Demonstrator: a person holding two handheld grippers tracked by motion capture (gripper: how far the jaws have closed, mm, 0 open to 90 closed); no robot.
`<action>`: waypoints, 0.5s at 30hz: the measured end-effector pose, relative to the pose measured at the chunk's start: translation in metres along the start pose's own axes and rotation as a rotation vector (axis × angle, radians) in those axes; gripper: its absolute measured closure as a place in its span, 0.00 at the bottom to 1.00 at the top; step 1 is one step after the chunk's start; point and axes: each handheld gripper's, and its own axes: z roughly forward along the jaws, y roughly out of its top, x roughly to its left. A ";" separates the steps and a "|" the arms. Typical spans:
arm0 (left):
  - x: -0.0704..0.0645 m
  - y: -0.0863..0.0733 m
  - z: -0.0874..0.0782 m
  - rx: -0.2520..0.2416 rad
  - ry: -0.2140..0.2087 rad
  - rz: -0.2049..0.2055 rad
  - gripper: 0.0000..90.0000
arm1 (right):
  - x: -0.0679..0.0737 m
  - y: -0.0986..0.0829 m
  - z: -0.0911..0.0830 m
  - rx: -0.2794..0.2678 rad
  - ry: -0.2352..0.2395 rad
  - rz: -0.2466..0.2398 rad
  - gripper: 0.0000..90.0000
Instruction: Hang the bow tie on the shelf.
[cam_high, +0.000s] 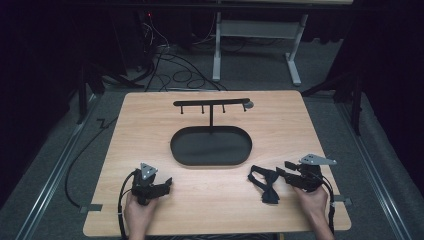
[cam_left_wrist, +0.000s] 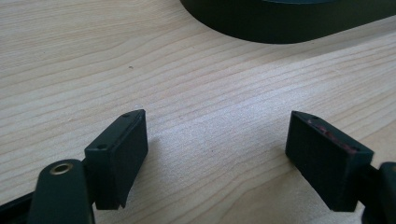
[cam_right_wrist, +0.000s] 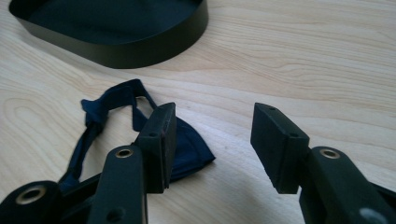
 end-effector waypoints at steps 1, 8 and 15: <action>0.000 0.000 0.000 0.000 0.000 0.000 0.24 | 0.001 0.000 -0.001 0.002 0.006 -0.002 0.58; 0.000 0.000 0.000 0.000 0.000 0.000 0.24 | 0.009 0.002 0.001 -0.001 0.030 -0.022 0.59; 0.000 0.000 0.000 0.000 0.000 0.000 0.24 | 0.019 0.008 0.007 0.017 0.051 -0.041 0.59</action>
